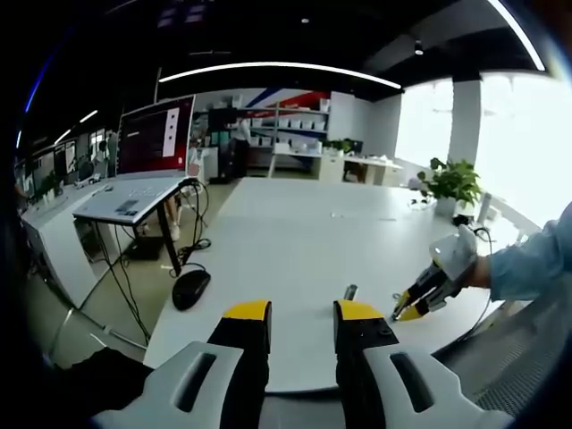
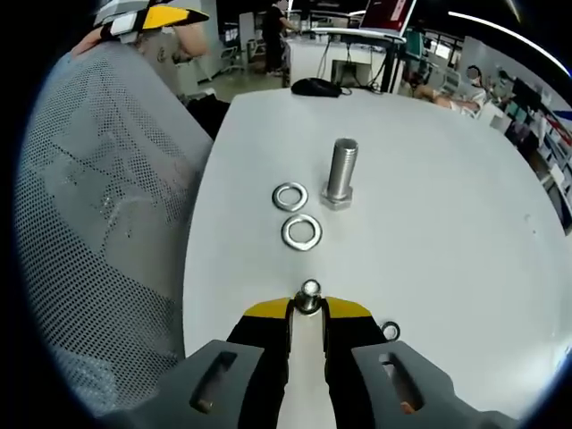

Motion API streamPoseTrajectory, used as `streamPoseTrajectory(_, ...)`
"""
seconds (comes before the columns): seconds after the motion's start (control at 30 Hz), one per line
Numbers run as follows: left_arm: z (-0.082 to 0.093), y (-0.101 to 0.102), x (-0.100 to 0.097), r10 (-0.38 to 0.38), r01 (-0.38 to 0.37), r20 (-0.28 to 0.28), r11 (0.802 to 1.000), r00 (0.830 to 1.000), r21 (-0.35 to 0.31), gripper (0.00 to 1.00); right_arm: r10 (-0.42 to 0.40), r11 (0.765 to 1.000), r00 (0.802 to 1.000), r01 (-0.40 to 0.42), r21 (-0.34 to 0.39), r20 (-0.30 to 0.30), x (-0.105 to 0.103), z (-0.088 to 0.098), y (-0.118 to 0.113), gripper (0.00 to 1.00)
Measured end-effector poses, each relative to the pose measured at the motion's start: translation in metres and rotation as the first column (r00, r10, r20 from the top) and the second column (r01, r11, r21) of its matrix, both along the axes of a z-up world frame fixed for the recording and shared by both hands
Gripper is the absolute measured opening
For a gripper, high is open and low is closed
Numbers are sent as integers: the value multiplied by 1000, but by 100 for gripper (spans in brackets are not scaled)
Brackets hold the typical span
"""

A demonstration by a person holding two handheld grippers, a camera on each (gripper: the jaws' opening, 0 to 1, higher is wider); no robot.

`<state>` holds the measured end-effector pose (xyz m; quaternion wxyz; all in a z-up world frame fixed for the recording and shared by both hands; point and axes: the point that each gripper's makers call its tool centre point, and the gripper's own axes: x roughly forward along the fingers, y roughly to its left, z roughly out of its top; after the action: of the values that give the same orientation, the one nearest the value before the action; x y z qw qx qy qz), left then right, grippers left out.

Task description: Place the washer onto the threaded stud by aligning its center hole with the stud, sliding it down to the base, and recovering from edge contact or off-axis alignment until the washer reaches the visible bottom stop.

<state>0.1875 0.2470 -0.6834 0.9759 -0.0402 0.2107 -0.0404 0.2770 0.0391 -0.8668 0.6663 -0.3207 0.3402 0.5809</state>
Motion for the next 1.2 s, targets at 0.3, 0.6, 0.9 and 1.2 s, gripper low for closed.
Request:
streamPoseTrajectory(0.3, 0, 0, 1, 1, -1, 2, 1000, 1000, -3, 25, 1, 1000, 1000, -1, 11, -27, -1, 1, 1, 15)
streamPoseTrajectory(0.6, 0, 1, 1, 2, -2, -1, 1000, 1000, -6, 25, -42, 999, 999, 42, -8, -10, 5, -1, -18, 21)
streamPoseTrajectory(0.9, 0, 1, 1, 1, -1, 0, 1000, 1000, -9, 25, -123, 992, 992, 124, 38, -5, 17, 11, -41, 21)
streamPoseTrajectory(1.2, 1, 0, 0, 2, -2, 5, 1000, 1000, -15, 25, -216, 971, 976, 213, 108, 20, 31, 24, -56, 20)
